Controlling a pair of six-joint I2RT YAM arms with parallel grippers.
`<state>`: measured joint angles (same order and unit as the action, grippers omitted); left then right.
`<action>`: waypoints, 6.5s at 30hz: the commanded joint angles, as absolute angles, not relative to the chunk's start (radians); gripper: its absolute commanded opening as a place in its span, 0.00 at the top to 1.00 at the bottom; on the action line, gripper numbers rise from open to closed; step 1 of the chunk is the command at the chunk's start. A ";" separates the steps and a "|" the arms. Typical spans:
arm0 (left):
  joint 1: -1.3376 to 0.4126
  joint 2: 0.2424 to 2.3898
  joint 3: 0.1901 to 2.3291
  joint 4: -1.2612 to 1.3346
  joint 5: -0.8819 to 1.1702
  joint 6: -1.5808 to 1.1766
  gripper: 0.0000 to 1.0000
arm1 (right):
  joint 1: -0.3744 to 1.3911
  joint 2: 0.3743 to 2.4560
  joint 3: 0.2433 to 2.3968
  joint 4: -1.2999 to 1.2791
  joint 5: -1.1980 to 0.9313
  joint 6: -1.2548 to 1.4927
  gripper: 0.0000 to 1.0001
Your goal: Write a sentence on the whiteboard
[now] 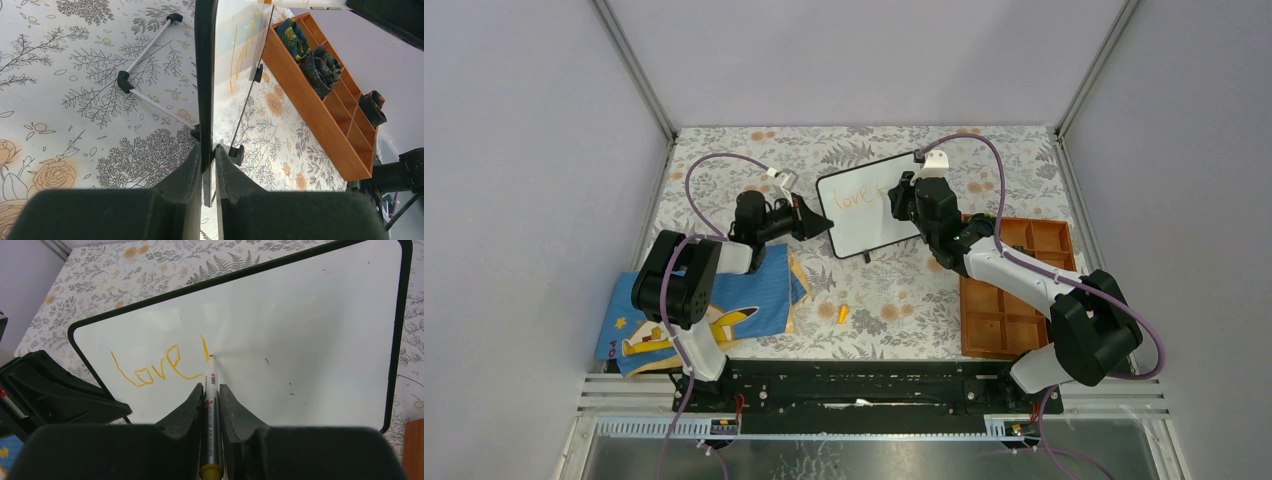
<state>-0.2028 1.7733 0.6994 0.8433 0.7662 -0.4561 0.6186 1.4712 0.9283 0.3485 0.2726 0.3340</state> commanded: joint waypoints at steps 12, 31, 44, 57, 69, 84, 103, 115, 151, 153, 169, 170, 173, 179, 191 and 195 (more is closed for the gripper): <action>-0.216 1.772 0.697 0.767 0.730 -0.402 1.00 | 0.596 1.441 0.915 0.367 0.310 0.328 1.00; -0.218 1.773 0.697 0.766 0.729 -0.402 1.00 | 0.596 1.375 0.858 0.391 0.304 0.333 1.00; -0.222 1.769 0.696 0.761 0.727 -0.397 1.00 | 0.596 1.355 0.855 0.451 0.263 0.335 1.00; -0.224 1.764 0.697 0.751 0.722 -0.388 1.00 | 0.595 1.402 0.879 0.439 0.276 0.336 1.00; -0.225 1.764 0.697 0.748 0.720 -0.384 1.00 | 0.579 1.423 0.877 0.460 0.287 0.351 1.00; -0.227 1.764 0.696 0.744 0.721 -0.382 1.00 | 0.562 1.427 0.877 0.456 0.308 0.358 1.00; -0.228 1.763 0.699 0.743 0.720 -0.379 1.00 | 0.556 1.445 0.920 0.439 0.270 0.350 1.00; -0.232 1.761 0.697 0.738 0.717 -0.376 1.00 | 0.556 1.441 0.885 0.424 0.226 0.368 1.00; -0.236 1.752 0.695 0.727 0.703 -0.365 1.00 | 0.555 1.431 0.885 0.344 0.352 0.374 1.00; -0.236 1.752 0.695 0.726 0.701 -0.365 1.00 | 0.554 1.433 0.892 0.344 0.358 0.373 1.00; -0.237 1.752 0.695 0.724 0.700 -0.363 1.00 | 0.542 1.356 0.861 0.419 0.348 0.374 1.00; -0.238 1.752 0.696 0.723 0.701 -0.362 1.00 | 0.540 1.361 0.867 0.419 0.345 0.378 1.00; -0.237 1.750 0.696 0.721 0.699 -0.359 1.00 | 0.538 1.374 0.878 0.421 0.337 0.386 1.00; -0.238 1.753 0.697 0.719 0.701 -0.359 1.00 | 0.534 1.386 0.882 0.437 0.335 0.394 1.00; -0.239 1.756 0.699 0.713 0.699 -0.354 1.00 | 0.530 1.418 0.902 0.456 0.349 0.392 1.00; -0.239 1.756 0.698 0.711 0.697 -0.352 1.00 | 0.529 1.431 0.912 0.455 0.351 0.390 1.00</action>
